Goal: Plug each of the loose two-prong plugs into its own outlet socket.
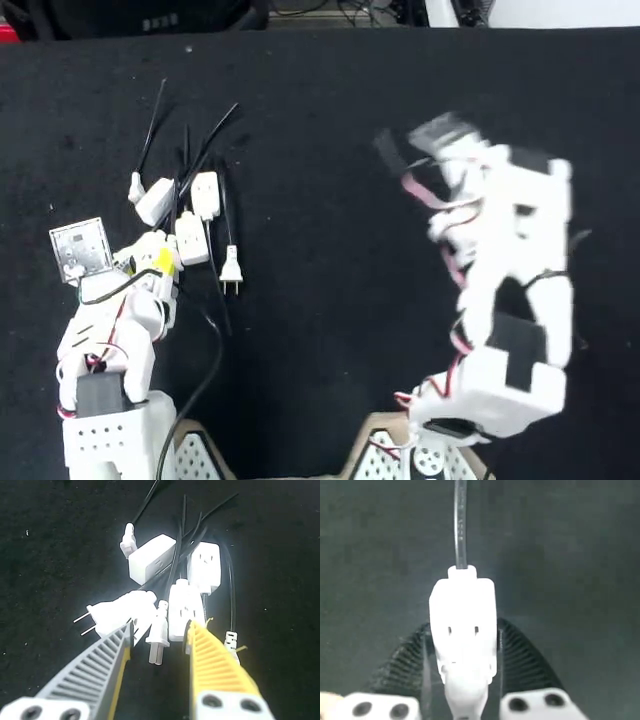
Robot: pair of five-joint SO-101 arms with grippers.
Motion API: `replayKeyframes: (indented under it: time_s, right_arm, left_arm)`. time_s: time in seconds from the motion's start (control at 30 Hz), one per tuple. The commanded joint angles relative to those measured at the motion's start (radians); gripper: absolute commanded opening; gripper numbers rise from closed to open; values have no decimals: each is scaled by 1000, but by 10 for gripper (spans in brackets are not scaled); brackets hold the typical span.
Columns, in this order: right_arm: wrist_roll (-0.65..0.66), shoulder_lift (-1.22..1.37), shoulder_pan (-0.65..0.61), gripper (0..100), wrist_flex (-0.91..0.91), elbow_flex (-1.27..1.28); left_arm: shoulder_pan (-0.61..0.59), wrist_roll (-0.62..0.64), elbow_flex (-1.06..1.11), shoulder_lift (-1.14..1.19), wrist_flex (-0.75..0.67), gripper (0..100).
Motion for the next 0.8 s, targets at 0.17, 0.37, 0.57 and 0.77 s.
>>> replayKeyframes:
  time_s: [0.17,0.37,0.57,0.77]
  right_arm:
    - [-158,397,172,11,72,-602]
    - [-158,762,221,14,218,-1130]
    - [-140,1075,232,15,362,-1586]
    - [-115,1219,238,57,381,-1745]
  left_arm:
    - [-12,-2,-24,-6,-18,188]
    - [-12,-2,-22,-6,-18,188]
    - [-13,-2,-22,-6,-17,188]
    - [-13,-2,-22,-6,-17,188]
